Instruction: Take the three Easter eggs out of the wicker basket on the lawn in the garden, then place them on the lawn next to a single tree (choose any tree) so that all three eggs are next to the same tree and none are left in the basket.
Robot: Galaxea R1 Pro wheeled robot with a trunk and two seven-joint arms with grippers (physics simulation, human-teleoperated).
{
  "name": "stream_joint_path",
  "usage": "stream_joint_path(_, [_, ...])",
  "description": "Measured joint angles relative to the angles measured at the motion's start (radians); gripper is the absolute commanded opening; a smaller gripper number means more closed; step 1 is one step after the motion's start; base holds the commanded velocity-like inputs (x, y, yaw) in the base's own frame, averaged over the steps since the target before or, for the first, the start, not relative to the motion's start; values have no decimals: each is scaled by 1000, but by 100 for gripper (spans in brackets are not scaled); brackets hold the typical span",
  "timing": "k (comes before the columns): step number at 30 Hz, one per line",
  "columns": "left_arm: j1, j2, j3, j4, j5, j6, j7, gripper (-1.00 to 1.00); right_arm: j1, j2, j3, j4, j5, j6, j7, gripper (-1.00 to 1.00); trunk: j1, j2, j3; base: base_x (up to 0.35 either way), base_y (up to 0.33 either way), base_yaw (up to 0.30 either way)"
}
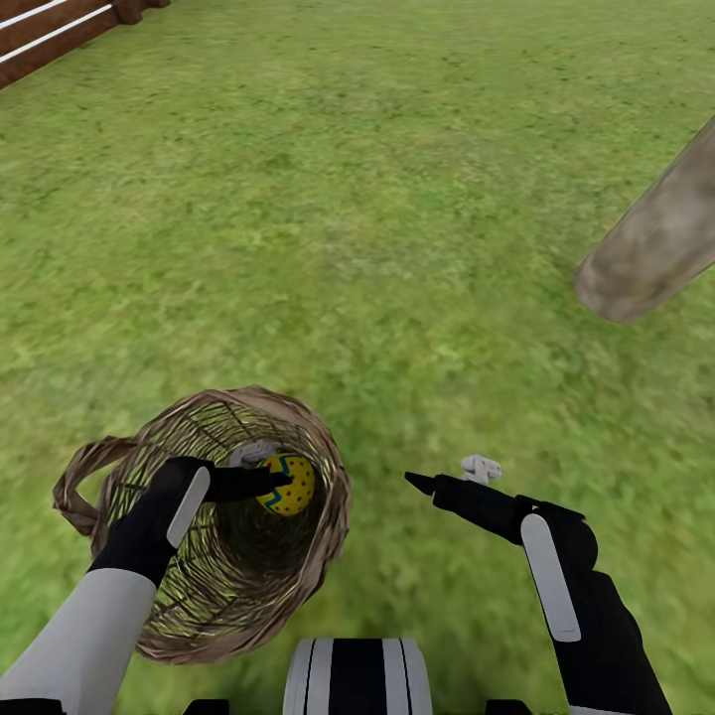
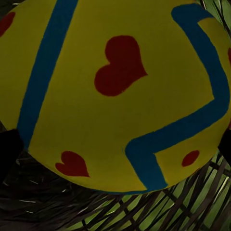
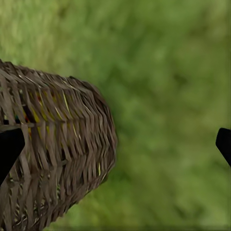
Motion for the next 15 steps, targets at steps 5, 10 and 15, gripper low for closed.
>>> stream_joint_path(5, [0, 0, 0, -1, 0, 0, 0, 100, 0, 0, 0, 0, 0, 0, 0, 100, 0, 0, 0, 0, 0, 0])
stream_joint_path(10, [0, 0, -1, -21, 17, 2, 0, 100, 0, 0, 1, 0, 1, 0, 0, 100, 1, -1, -12, 0, 0, 0])
stream_joint_path(15, [1, 0, -1, -22, 16, 2, 0, 100, 0, 0, 0, 0, 0, 0, 0, 100, 1, -1, -12, 0, 0, 0])
